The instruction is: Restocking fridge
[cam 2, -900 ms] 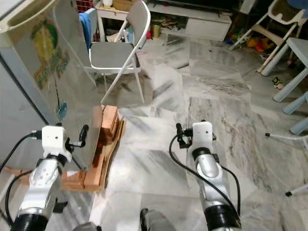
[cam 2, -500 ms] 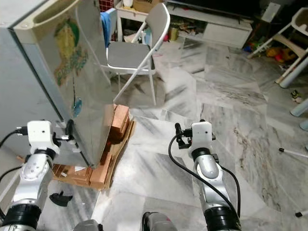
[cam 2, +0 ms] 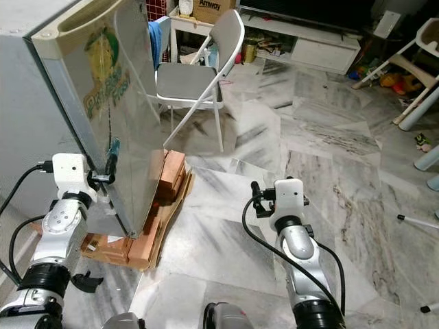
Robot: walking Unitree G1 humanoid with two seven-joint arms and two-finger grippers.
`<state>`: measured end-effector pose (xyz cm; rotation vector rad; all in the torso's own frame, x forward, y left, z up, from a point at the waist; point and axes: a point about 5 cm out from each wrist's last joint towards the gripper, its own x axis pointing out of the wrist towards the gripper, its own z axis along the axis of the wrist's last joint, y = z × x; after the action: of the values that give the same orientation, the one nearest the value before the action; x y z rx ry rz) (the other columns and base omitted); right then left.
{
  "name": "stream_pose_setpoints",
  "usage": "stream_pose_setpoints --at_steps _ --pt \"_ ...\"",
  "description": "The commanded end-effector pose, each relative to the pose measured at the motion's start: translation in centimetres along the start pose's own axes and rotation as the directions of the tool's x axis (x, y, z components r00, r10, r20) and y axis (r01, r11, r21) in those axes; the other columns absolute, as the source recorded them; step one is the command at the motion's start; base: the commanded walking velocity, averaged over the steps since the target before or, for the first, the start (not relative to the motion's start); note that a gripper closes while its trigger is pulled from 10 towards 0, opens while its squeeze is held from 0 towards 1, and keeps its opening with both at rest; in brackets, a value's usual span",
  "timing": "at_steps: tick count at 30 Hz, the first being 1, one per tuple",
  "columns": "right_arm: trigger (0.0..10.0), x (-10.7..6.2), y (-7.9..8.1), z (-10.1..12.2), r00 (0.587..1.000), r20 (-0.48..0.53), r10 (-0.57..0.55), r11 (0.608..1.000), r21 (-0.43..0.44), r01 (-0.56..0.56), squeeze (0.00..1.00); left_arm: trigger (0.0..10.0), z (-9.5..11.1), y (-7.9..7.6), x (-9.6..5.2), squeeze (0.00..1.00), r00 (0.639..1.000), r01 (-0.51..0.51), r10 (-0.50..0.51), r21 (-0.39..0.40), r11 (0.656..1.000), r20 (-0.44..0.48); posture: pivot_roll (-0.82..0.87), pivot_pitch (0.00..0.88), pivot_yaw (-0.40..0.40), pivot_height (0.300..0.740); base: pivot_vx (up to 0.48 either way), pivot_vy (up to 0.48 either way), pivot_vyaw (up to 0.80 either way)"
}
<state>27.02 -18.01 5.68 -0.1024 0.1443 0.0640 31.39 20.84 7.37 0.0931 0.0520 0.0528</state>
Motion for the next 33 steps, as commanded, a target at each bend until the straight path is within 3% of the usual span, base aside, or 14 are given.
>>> stream_pose_setpoints --at_steps 1,15,19,25,31,33 --pt "10.0 -0.1 -0.7 0.4 1.000 0.008 -0.015 1.000 0.002 0.015 0.00 10.0 0.2 -0.7 0.3 0.00 1.000 0.029 -0.029 0.009 1.000 0.008 0.05 0.046 -0.098 0.740 0.000 0.000 0.00" --pt "10.0 -0.6 -1.1 0.6 1.000 0.008 -0.012 1.000 -0.016 0.012 0.00 10.0 2.2 -1.9 2.7 0.00 0.998 0.051 -0.051 0.008 0.999 0.038 0.03 0.057 -0.096 0.740 0.000 0.000 0.00" --pt "10.0 -2.3 -1.8 -1.1 0.996 -0.091 0.017 0.998 -0.054 -0.022 0.00 10.0 3.6 -3.5 3.7 0.00 0.988 0.133 -0.137 0.064 0.989 0.067 0.03 0.063 -0.095 0.740 0.000 0.000 0.00" --pt "10.0 -3.2 -2.9 -1.9 0.992 -0.123 -0.014 0.999 -0.052 0.008 0.00 10.0 3.3 -2.7 4.0 0.00 0.995 0.094 -0.097 0.084 0.992 0.034 0.02 0.066 -0.086 0.740 0.000 0.000 0.00" --pt "10.0 -3.3 -2.7 -1.8 0.992 -0.123 -0.009 0.998 -0.055 0.002 0.00 10.0 3.0 -2.1 3.9 0.00 0.998 0.051 -0.054 0.112 0.992 0.026 0.02 0.068 -0.086 0.740 0.000 0.000 0.00" --pt "10.0 -3.3 -2.5 -1.6 0.993 -0.119 0.001 0.998 -0.058 -0.008 0.00 10.0 2.9 -1.3 4.1 0.00 1.000 -0.004 0.004 0.116 0.993 0.003 0.02 0.070 -0.088 0.740 0.000 0.000 0.00"
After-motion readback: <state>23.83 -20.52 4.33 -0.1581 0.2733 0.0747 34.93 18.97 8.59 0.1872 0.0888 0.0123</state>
